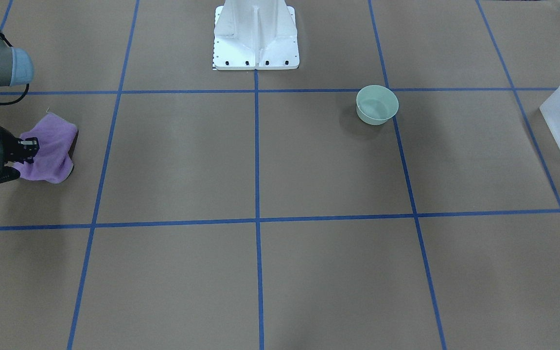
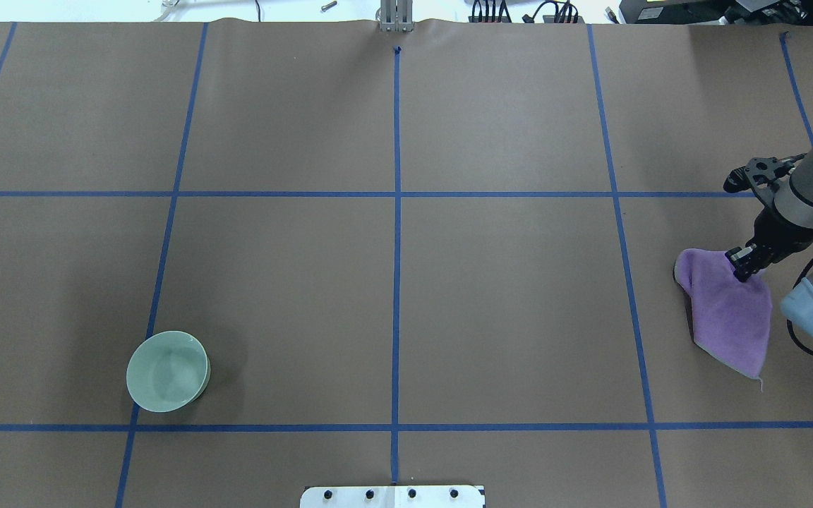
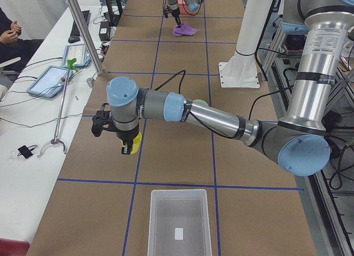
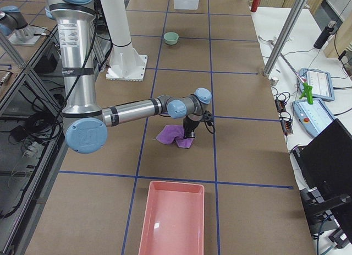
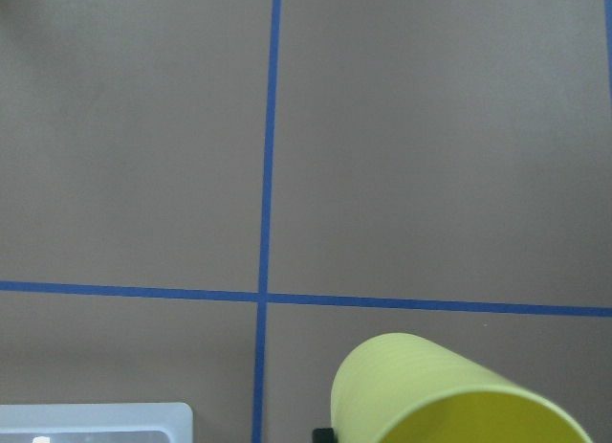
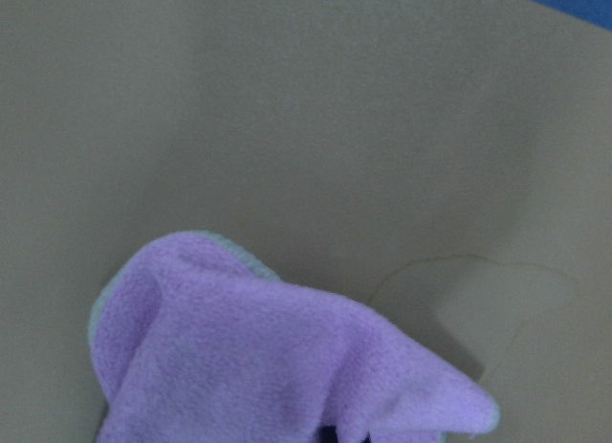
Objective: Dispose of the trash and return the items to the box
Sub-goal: 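Carry the cup over the clear bin while the right gripper pinches the cloth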
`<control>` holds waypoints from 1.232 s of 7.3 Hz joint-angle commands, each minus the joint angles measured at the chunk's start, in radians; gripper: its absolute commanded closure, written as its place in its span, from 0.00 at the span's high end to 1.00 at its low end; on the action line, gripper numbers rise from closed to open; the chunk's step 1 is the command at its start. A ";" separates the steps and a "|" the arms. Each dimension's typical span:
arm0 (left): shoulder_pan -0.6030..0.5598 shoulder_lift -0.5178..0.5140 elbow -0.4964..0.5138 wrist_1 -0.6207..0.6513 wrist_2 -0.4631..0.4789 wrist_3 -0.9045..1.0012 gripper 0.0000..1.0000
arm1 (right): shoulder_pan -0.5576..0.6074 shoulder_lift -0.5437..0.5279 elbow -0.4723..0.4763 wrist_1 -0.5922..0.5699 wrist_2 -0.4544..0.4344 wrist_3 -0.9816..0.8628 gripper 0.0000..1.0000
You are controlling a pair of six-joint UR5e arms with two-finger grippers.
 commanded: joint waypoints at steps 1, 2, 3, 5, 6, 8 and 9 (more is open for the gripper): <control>-0.047 0.009 0.116 -0.017 0.065 0.131 0.00 | 0.000 0.002 0.020 0.004 0.003 0.017 0.00; -0.050 0.021 0.168 -0.082 0.066 0.134 0.00 | 0.002 0.002 0.049 0.004 0.007 0.016 0.00; -0.050 0.053 0.208 -0.153 0.065 0.134 0.00 | 0.005 -0.001 0.086 -0.005 0.030 0.016 0.00; -0.050 0.148 0.227 -0.245 0.065 0.126 0.00 | 0.057 -0.006 0.138 -0.010 0.063 0.017 0.00; -0.050 0.200 0.210 -0.261 0.059 0.120 0.00 | 0.092 -0.017 0.166 -0.010 0.082 0.017 0.00; -0.047 0.248 0.219 -0.294 0.054 0.120 0.00 | 0.154 -0.041 0.213 -0.010 0.124 0.017 0.00; -0.041 0.270 0.224 -0.307 0.054 0.122 0.00 | 0.175 -0.051 0.239 -0.010 0.130 0.016 0.00</control>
